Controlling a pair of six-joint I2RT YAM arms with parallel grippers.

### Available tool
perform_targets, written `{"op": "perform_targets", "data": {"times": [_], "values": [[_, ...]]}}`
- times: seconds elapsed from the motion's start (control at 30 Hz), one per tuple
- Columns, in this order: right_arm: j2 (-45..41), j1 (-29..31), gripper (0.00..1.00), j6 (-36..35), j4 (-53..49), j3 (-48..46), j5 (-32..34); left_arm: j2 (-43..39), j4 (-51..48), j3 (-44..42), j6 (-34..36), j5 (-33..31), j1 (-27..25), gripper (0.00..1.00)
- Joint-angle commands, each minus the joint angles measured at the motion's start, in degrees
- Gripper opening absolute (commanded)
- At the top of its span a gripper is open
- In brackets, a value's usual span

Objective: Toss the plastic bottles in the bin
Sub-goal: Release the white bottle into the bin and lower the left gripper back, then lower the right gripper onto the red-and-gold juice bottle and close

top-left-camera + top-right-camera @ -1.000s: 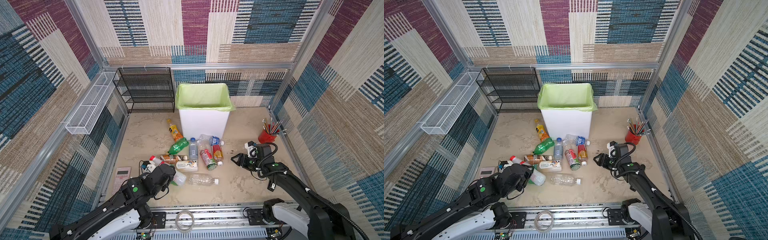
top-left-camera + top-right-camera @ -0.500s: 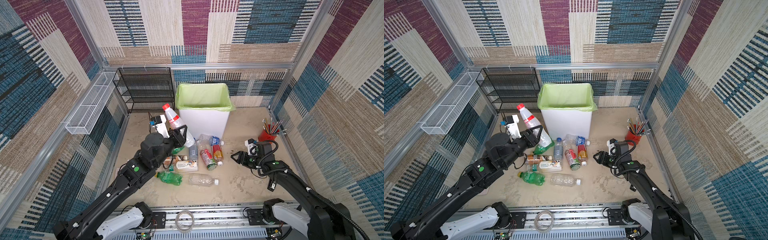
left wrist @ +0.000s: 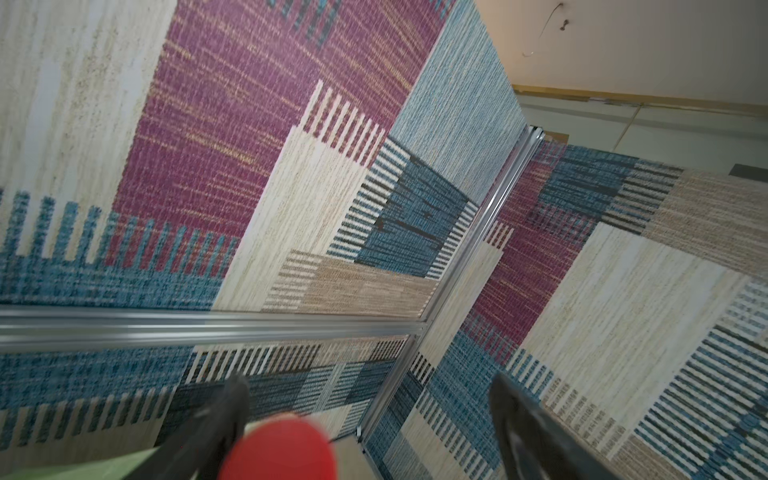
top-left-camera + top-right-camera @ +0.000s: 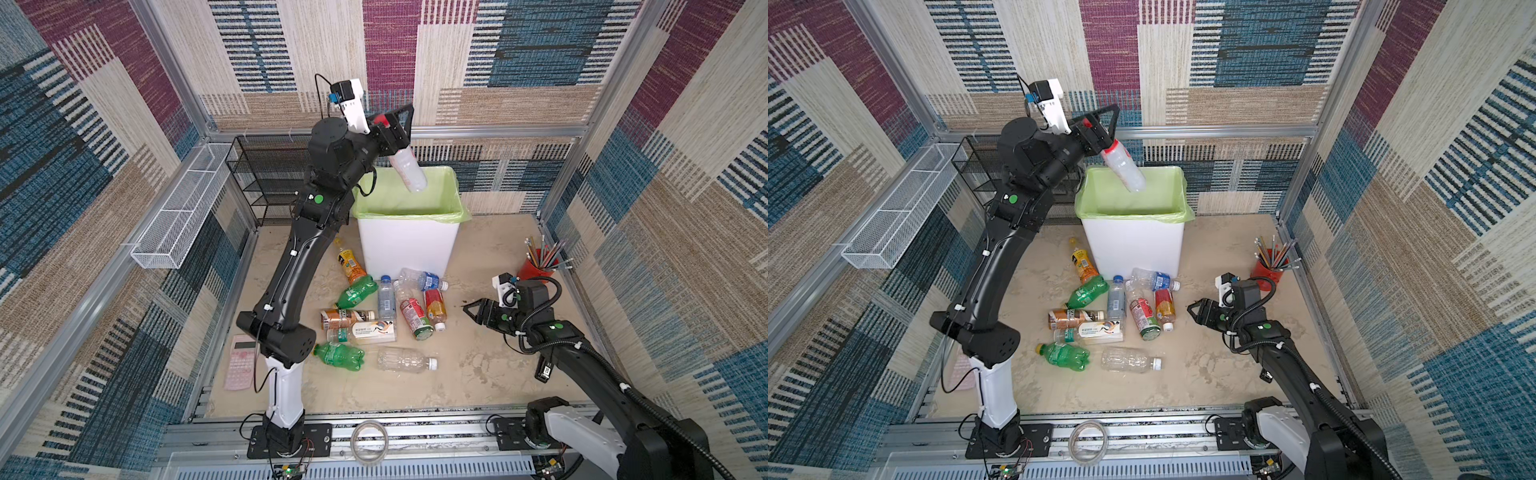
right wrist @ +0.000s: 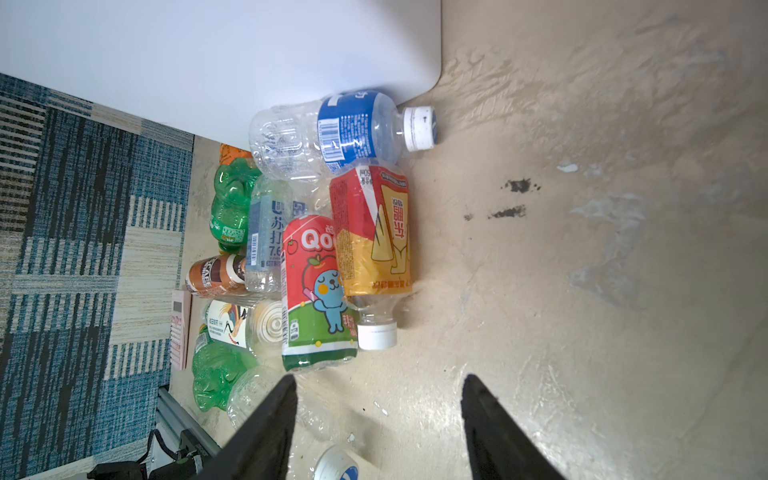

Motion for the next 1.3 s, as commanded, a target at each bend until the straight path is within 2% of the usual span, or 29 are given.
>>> {"op": "perform_targets", "data": {"times": [0.0, 0.13, 0.2, 0.33, 0.4, 0.57, 0.7, 0.77, 0.87, 1.07, 1.27], "values": [[-0.7, 0.0, 0.65, -0.5, -0.5, -0.1, 0.8, 0.5, 3.6, 6.0, 3.8, -0.1, 0.1, 0.94], [-0.8, 0.0, 0.65, -1.2, -1.2, 0.7, 1.5, -7.0, 10.2, -1.7, 5.7, -0.9, 0.3, 0.92], [-1.0, 0.0, 0.65, -1.4, -1.3, 1.0, 1.6, -13.4, 11.5, -10.3, 6.6, -0.8, 0.3, 0.90], [-0.5, 0.0, 0.65, -2.2, -1.5, 2.0, 1.6, -29.9, 16.1, -37.5, 5.0, -2.0, 0.3, 0.87], [0.0, 0.0, 0.65, -2.6, -1.4, 2.3, 1.4, -38.0, 14.9, -51.7, 3.3, -4.1, 0.3, 0.85], [0.9, 0.0, 0.64, -3.3, -1.2, 2.7, 0.6, -55.9, 9.4, -82.5, -6.9, -9.0, 0.3, 0.80], [2.4, 0.1, 0.64, -3.5, -0.4, 1.6, -0.6, -66.8, 4.5, -100.0, -17.9, -12.4, 0.3, 0.75], [3.7, 0.2, 0.63, -3.5, 0.1, 1.2, -1.6, -70.8, 2.6, -105.6, -21.2, -13.3, 0.2, 0.73], [5.5, 0.4, 0.62, -3.4, 1.0, 0.9, -2.8, -73.9, -1.1, -109.6, -24.2, -14.1, 0.2, 0.72], [8.4, 2.3, 0.62, -2.0, 3.4, 0.9, -3.2, -72.8, -6.7, -110.1, -27.2, -13.0, 0.3, 0.71], [12.5, 6.2, 0.64, 1.2, 9.0, 0.9, -2.5, -71.9, -7.2, -111.5, -30.6, -11.4, 0.3, 0.71]]}}
